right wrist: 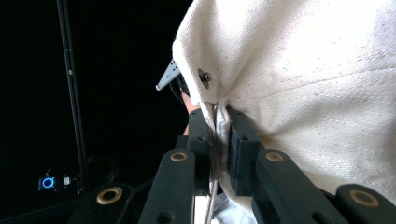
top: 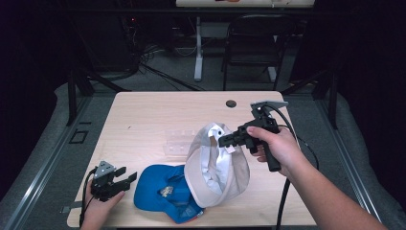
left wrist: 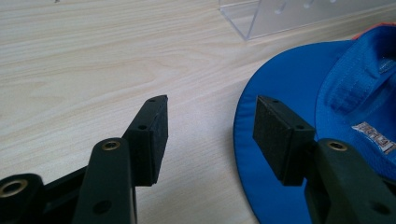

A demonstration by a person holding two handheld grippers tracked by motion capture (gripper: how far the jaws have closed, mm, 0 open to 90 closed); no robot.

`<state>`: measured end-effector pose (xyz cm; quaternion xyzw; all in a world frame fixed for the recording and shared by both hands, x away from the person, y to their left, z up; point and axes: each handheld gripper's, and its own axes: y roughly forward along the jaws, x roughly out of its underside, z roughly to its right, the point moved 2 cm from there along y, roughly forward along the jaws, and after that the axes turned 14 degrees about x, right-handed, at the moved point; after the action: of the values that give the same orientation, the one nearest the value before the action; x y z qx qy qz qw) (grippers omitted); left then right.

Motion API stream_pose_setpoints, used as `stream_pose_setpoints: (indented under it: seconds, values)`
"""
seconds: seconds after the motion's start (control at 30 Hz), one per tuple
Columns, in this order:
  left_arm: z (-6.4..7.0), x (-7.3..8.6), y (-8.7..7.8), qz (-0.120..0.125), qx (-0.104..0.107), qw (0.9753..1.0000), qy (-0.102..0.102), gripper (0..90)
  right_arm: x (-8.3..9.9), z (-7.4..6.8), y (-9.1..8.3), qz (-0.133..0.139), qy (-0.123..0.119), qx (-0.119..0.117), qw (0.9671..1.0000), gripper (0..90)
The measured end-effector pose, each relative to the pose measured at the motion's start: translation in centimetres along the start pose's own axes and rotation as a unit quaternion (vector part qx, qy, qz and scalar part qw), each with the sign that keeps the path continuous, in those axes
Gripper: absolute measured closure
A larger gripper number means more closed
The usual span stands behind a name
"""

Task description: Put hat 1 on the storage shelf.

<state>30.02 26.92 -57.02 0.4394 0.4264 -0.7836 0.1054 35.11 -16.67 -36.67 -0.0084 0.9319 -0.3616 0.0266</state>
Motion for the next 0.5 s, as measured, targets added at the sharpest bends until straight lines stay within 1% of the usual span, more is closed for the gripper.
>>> stream_pose_setpoints:
  seconds: [0.03, 0.1, 0.17, 0.23, 0.3, 0.4, 0.43, 0.5]
  values:
    - [0.0, 0.0, 0.0, 0.001, 0.0, 1.0, 0.0, 45.9, 0.0, -0.1, -0.1, 0.007, 0.005, -0.003, 1.0, 82.1]
    - [0.0, 0.0, 0.0, 0.0, 0.001, 1.0, 0.0, 45.9, -0.1, -0.1, -0.4, 0.007, 0.001, -0.006, 1.0, 82.1]
    - [0.0, 0.0, 0.1, 0.0, 0.001, 1.0, 0.0, 45.9, -0.2, -0.4, -0.7, 0.015, 0.003, -0.012, 0.9998, 82.1]
    - [0.1, 0.0, 0.1, -0.001, 0.001, 1.0, 0.001, 45.9, -0.4, -0.5, -1.1, 0.019, -0.002, -0.016, 0.9997, 82.1]
    - [0.0, 0.0, 0.1, 0.0, 0.002, 1.0, 0.001, 45.9, -0.6, -0.8, -1.4, 0.029, 0.002, -0.02, 0.9994, 82.1]
    - [0.1, 0.0, 0.1, -0.001, 0.002, 1.0, 0.002, 45.9, -0.9, -1.1, -1.9, 0.037, -0.001, -0.019, 0.9991, 82.1]
    - [0.1, 0.0, 0.1, 0.0, 0.002, 1.0, 0.002, 45.9, -1.0, -1.3, -2.0, 0.043, 0.005, -0.019, 0.9989, 82.1]
    - [0.1, 0.0, 0.1, 0.0, 0.003, 1.0, 0.002, 46.0, -1.3, -1.5, -2.3, 0.046, 0.002, -0.018, 0.9988, 82.0]
